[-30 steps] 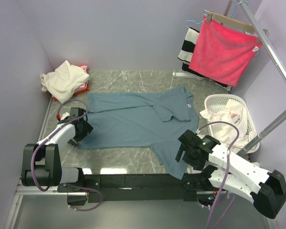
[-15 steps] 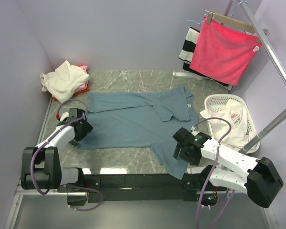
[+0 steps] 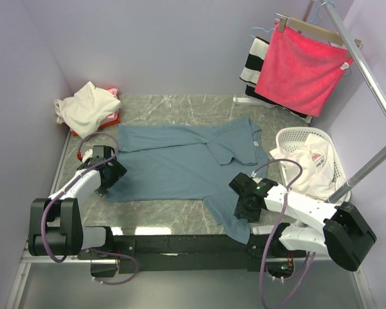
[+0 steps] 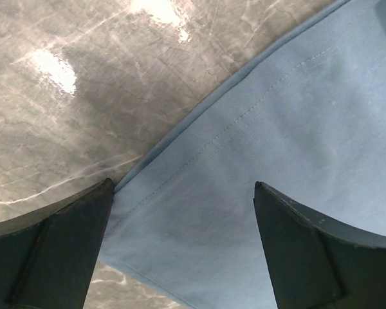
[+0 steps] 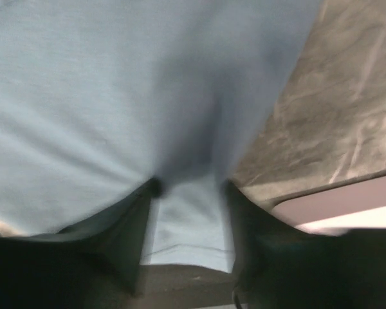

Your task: Fold and stack the t-shirts

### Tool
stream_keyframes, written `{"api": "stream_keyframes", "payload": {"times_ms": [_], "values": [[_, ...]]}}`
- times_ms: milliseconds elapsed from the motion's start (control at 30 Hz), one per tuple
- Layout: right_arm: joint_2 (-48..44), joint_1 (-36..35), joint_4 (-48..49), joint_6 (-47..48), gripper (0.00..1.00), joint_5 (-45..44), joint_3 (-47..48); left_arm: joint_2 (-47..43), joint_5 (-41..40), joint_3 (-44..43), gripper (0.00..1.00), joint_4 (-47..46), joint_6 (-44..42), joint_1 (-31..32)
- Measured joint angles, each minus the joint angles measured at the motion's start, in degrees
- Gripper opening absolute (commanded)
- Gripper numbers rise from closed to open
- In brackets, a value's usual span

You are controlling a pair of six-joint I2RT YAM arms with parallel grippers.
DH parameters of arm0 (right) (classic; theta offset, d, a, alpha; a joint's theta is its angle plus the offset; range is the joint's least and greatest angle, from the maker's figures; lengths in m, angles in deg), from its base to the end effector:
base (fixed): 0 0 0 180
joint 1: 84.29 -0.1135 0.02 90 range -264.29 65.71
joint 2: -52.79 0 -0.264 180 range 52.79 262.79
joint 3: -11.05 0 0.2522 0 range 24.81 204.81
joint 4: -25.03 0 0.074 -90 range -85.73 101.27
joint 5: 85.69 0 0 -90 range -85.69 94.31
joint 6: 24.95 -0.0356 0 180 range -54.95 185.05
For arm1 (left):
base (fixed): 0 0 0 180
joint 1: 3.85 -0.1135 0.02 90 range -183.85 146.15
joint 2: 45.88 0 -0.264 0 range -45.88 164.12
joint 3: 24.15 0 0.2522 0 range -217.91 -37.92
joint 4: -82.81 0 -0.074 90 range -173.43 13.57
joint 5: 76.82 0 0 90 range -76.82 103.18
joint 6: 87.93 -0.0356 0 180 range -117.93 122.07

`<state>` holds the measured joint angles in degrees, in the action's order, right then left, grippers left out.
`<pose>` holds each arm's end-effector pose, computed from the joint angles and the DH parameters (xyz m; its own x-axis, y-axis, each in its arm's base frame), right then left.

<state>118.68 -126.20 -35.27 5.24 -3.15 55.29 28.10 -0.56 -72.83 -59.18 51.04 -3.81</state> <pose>0.1236 0.1047 0.1532 -0.9313 0.3157 -0.1815 0.3107 0.9488 0.0564 0.2239 0.0083 0.1625 -0.5065 -0.7324 -0.4549 -0.7436 0.6382 -0.1995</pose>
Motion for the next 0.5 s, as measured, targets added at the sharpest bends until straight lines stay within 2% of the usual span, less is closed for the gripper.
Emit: {"api": "stream_keyframes", "payload": {"times_ms": [67, 100, 167, 233, 367, 400, 467, 500], "values": [[-0.07, -0.52, 0.28, 0.09, 0.08, 0.83, -0.07, -0.2, 0.39, 0.11, 0.89, -0.13, 0.02, -0.02], [-0.09, -0.63, 0.59, 0.22, 0.0, 1.31, -0.07, -0.31, 0.46, 0.22, 0.83, -0.26, 0.02, -0.02], [-0.09, -0.9, 1.05, -0.02, 0.0, 1.62, -0.07, -0.79, 1.05, 0.57, 0.76, -0.48, 0.13, -0.02], [-0.22, -0.98, 0.94, -0.17, 0.0, 1.53, -0.04, -1.4, 1.62, 1.03, 0.63, -0.52, 0.15, -0.02], [-1.05, -1.09, 0.61, -0.17, 0.0, 1.03, -0.04, -2.67, 2.91, 1.97, 0.5, 0.09, 0.59, -0.02], [-1.31, -1.09, 0.48, -0.15, 0.0, 0.79, -0.04, -3.08, 3.34, 2.29, 0.4, 0.33, 0.9, 0.0], [-1.64, -1.14, 0.22, -0.11, 0.0, 0.35, -0.04, -3.89, 4.04, 2.84, 0.29, 0.87, 1.51, 0.0], [-1.66, -1.18, 0.15, -0.04, 0.0, 0.11, -0.04, -4.04, 4.37, 2.97, 0.16, 1.46, 1.68, 0.0]]}}
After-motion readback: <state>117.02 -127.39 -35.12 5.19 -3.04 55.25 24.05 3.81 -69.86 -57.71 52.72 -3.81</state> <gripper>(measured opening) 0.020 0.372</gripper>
